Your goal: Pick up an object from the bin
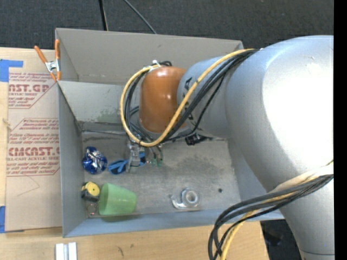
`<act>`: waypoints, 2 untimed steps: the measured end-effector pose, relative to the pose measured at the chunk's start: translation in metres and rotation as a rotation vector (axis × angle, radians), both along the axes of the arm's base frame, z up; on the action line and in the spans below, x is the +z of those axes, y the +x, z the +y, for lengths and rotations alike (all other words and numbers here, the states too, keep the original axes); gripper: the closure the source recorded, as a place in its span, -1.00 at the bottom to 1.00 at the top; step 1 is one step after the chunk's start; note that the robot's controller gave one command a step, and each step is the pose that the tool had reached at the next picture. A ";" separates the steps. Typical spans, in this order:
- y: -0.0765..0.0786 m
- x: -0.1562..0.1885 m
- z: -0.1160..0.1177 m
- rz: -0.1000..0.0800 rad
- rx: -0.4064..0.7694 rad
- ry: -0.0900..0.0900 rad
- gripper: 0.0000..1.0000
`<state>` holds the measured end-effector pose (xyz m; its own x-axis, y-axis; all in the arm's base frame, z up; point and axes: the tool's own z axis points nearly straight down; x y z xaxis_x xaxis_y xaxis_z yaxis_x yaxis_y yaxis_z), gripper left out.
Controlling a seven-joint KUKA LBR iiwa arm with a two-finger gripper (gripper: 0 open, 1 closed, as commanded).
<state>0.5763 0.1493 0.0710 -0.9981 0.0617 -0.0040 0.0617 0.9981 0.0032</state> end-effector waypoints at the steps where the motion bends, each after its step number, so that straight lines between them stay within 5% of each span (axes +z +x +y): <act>1: -0.018 0.126 0.009 -0.005 -0.024 0.001 1.00; 2: -0.057 0.232 0.027 -0.004 0.309 -0.002 1.00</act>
Offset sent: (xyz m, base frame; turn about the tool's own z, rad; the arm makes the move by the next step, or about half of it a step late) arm -0.0194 0.0069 0.1213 0.0260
